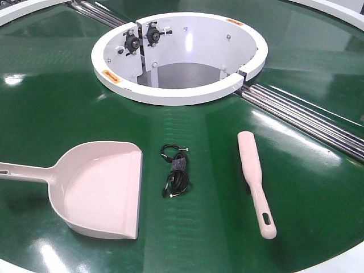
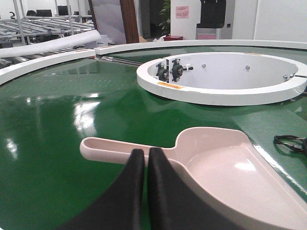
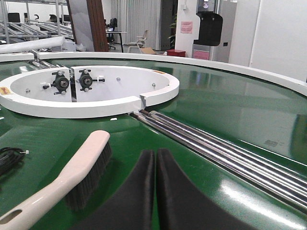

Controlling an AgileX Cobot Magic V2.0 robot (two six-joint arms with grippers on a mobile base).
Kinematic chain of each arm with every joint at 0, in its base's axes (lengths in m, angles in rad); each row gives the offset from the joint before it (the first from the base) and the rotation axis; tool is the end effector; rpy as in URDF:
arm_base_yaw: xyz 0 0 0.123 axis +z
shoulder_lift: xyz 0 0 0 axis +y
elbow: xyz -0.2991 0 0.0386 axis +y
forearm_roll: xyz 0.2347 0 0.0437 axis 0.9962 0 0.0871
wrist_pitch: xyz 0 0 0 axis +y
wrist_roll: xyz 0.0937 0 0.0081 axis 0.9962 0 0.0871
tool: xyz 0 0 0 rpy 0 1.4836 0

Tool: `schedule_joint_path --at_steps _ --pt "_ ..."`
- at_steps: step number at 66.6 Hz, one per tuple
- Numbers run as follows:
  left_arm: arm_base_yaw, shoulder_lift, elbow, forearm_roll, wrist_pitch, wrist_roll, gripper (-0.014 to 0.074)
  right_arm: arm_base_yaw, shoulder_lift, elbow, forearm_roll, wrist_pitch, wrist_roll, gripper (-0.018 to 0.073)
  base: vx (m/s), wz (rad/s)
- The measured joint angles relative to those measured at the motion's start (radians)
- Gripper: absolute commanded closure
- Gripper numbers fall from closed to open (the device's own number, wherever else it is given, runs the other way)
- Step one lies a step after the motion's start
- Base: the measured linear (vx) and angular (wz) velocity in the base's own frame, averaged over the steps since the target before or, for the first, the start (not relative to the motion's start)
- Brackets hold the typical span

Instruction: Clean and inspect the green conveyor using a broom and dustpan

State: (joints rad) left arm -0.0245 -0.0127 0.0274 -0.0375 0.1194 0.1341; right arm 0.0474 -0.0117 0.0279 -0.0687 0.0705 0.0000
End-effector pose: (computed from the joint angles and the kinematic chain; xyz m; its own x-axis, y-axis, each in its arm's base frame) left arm 0.0297 -0.0012 0.1936 -0.0438 0.0978 -0.9942 0.0333 0.9948 0.0964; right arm 0.0299 0.0010 0.1980 0.0036 -0.0684 -0.9977 -0.0424 0.9968 -0.0685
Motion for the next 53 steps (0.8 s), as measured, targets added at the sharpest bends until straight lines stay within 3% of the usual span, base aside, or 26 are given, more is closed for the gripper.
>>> schedule_joint_path --at_steps 53 --pt "0.0 0.0 0.0 0.0 0.0 0.0 0.0603 0.0 0.0 0.0 0.0 0.0 0.0 0.0568 0.0 0.0"
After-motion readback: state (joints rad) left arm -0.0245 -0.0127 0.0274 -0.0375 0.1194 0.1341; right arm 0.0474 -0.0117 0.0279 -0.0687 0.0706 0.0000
